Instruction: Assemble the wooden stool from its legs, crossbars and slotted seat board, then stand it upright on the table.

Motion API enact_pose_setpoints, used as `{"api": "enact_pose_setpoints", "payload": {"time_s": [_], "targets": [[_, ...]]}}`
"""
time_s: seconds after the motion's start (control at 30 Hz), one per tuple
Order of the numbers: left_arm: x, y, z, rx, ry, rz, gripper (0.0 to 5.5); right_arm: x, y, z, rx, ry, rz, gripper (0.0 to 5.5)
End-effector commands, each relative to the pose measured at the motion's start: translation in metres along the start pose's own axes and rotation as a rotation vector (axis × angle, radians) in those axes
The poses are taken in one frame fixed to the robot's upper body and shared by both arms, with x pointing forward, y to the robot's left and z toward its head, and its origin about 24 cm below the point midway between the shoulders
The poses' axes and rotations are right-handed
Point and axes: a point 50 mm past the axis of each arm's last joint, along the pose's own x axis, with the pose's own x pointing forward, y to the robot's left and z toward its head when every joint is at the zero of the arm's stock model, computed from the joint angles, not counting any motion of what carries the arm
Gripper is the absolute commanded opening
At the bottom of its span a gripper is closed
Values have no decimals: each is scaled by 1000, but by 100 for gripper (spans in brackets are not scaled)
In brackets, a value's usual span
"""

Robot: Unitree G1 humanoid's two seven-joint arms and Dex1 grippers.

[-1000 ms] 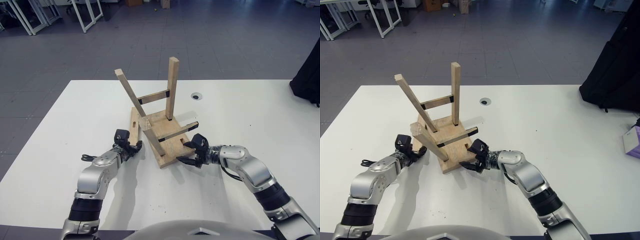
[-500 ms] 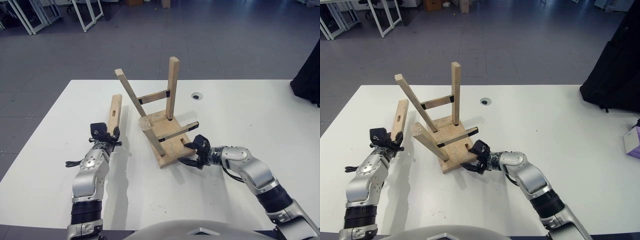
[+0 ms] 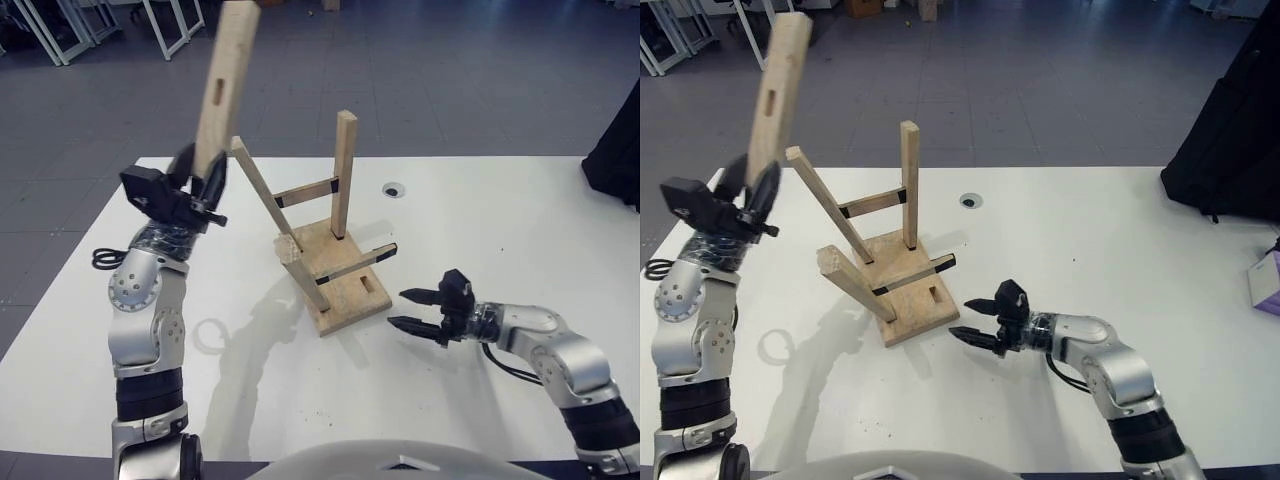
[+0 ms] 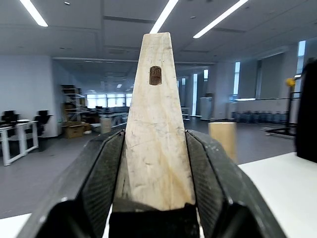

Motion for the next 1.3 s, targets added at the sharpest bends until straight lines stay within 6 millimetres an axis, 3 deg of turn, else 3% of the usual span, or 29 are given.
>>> {"api": "enact_pose_setpoints", "payload": {"time_s": [0.03, 0.17, 0.23, 0.33, 0.53, 0.63, 0.77, 0.87, 1.3], "targets": [[9, -12, 32, -91, -97, -215, 203, -14, -3, 36, 19, -178, 52, 351], [14, -24, 39, -234, -60, -436, 203, -18, 7, 72, 101, -437, 169, 351], [11, -33, 54, -319, -60, -593, 203, -10, 19, 84, 125, -516, 255, 351], [-1, -47, 74, -373, -59, -763, 202, -7, 35, 93, 148, -584, 333, 351], [-16, -72, 107, -413, -93, -918, 202, -16, 49, 94, 173, -631, 365, 351], [-25, -87, 98, -555, -7, -931, 202, -18, 63, 86, 158, -565, 402, 351], [-40, -104, 64, -707, 173, -859, 202, -19, 74, 69, 140, -446, 431, 351], [-49, -113, 51, -769, 229, -835, 202, -18, 76, 63, 123, -405, 430, 351], [-76, -105, 9, -841, 323, -767, 202, -18, 65, 76, 407, -613, 474, 351]]}}
